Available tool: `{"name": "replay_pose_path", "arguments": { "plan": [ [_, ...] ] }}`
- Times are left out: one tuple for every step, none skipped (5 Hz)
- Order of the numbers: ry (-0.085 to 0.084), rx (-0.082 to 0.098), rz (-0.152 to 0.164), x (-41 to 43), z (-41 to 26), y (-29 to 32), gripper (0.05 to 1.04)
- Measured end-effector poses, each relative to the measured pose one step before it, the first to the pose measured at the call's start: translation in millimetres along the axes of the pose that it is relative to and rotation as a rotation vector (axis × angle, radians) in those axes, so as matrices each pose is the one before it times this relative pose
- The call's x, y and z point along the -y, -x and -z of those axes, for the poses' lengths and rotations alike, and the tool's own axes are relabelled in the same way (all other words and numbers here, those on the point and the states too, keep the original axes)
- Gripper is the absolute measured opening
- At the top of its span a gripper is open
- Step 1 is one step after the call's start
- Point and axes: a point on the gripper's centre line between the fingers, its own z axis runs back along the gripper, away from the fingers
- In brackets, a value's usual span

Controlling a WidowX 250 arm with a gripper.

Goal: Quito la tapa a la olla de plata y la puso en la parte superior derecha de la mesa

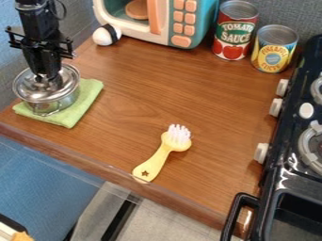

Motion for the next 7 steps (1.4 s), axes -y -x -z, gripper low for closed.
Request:
{"name": "replay_pose_path", "arguments": {
  "plan": [
    [0.0019, -0.0081, -0.0282, 1.52, -10.86, -5.00, 0.284],
    [0.0269, 0.0151, 0.0309, 22.43, -20.81, -15.57, 0.284],
    [0.0184, 0.0455, 0.0106, 24.23, -22.18, -19.18, 0.284],
    [-0.0032, -0.0171, 0.0227, 22.65, 14.73, -18.78, 0.284],
    [-0.0258, -0.0094, -0.0111, 15.36, 18.97, -17.27, 0.284],
    [-0.0031, 0.0005, -0.0577, 1.85, 12.06, -21.04, 0.284],
    [0.0062, 0.0091, -0.0321, 1.72, 10.84, -9.81, 0.284]
  ]
}}
